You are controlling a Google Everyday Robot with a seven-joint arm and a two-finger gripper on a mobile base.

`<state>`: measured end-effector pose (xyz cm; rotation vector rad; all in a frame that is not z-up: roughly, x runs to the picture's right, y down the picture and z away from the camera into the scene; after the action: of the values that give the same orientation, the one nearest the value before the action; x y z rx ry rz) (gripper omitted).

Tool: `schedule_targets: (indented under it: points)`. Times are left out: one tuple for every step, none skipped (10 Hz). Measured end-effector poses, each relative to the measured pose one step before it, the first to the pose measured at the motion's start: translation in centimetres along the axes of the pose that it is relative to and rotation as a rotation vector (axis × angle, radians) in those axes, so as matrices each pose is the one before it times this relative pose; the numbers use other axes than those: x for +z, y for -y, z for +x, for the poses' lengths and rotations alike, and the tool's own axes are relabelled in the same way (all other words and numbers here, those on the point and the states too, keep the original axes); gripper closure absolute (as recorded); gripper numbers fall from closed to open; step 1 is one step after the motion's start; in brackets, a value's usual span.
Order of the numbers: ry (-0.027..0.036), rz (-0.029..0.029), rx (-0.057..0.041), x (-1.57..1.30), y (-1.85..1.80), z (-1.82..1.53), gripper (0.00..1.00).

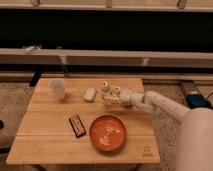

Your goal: Stand the bottle upright

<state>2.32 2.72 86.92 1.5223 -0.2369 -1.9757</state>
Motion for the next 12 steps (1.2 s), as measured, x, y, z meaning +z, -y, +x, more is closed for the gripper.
schedule_targets:
  points:
    - [-0.00369, -0.00446, 0.00706, -0.024, 0.008, -0.057, 0.82]
    - [-0.00380, -0.00444, 0.00785, 0.030, 0.017, -0.072, 0.82]
    - [-0.00059, -0.00199, 0.00447, 0.023, 0.048, -0.118, 0.81]
    - [-0.00172, -0.00335, 0.00708, -0.012, 0.011, -0.097, 0.77]
    - [-0.00078, -0.00161, 0.00780, 0.005, 0.018, -0.080, 0.70]
    - [0.00014, -0.00021, 0.00249, 0.003, 0.020, -0.037, 0.59]
    - [-0.00010, 0.00002, 0.00208, -0.002, 0.031, -0.068, 0.49]
    - [0.00005, 0.00031, 0.00049, 0.017, 0.013, -0.003, 0.39]
    - [0.00014, 0.00012, 0.00015, -0.001, 0.011, -0.010, 0.29]
    - [0.00026, 0.00021, 0.00006, 0.007, 0.012, -0.014, 0.21]
    - [0.00040, 0.00010, 0.00029, 0.004, 0.013, -0.027, 0.20]
    - [0.00134, -0.00065, 0.00410, -0.026, 0.064, -0.251, 0.20]
